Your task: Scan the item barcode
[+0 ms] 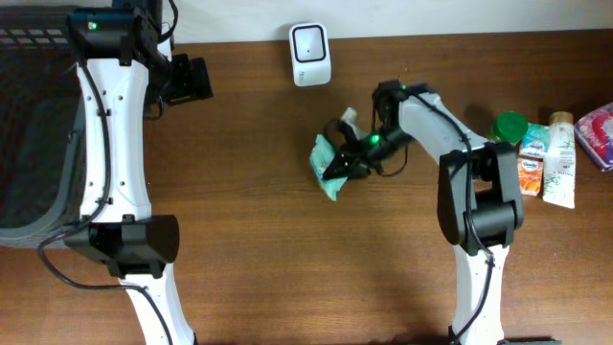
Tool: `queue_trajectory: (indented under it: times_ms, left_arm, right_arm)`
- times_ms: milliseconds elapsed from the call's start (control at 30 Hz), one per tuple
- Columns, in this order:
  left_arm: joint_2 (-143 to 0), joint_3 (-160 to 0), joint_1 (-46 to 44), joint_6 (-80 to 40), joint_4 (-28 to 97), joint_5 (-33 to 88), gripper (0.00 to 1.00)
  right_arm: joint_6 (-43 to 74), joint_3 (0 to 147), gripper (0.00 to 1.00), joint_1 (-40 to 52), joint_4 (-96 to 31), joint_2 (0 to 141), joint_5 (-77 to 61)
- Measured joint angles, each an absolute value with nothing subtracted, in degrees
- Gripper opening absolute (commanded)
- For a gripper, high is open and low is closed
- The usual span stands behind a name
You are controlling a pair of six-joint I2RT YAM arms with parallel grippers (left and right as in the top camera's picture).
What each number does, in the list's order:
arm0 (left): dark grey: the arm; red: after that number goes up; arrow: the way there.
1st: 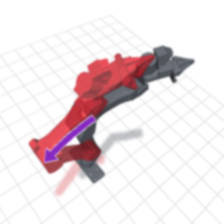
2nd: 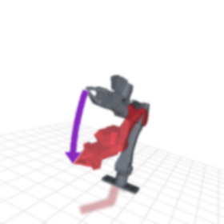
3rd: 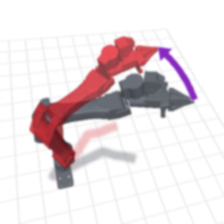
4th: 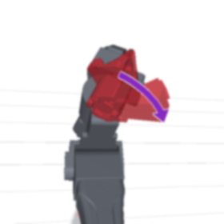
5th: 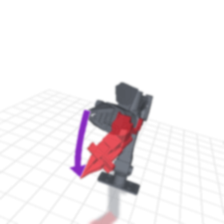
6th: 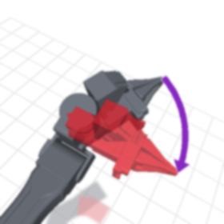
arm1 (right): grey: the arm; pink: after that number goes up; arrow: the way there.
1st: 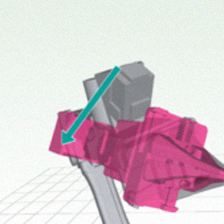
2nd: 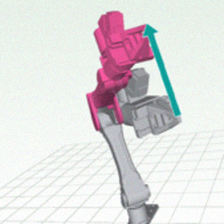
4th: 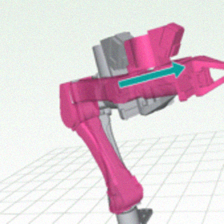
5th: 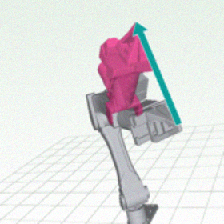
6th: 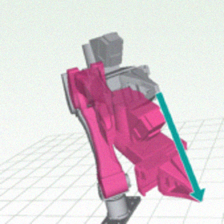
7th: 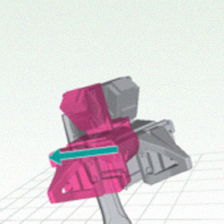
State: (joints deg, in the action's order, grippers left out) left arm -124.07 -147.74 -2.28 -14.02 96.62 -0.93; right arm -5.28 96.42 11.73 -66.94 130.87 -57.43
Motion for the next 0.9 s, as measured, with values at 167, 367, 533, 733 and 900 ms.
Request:
queue_trajectory:
  times_ms: [167, 367, 533, 733, 900]
  left_arm:
    - [-124.07, -147.76, -2.28, -14.04, 96.66, -0.91, 0.99]
    - [-124.07, -147.76, -2.28, -14.04, 96.71, -0.91, 0.99]
    - [-124.07, -147.76, -2.28, -14.04, 96.64, -0.91, 0.99]
    - [-124.07, -147.76, -2.28, -14.04, 96.64, -0.91, 0.99]
    - [-124.07, -147.76, -2.28, -14.04, 96.66, -0.91, 0.99]
  right_arm:
    - [-2.83, 90.94, 0.42, 9.96, -63.90, 131.00, -55.00]
    - [4.01, 95.72, 0.52, 4.67, -69.54, 131.04, -38.13]
    - [4.40, 117.27, 0.63, 5.15, -85.95, 131.20, -24.29]
    - [4.93, 119.83, 0.61, 19.62, -85.82, 131.11, -9.30]
    - [10.66, 119.28, 0.54, 27.51, -82.02, 131.09, 3.33]
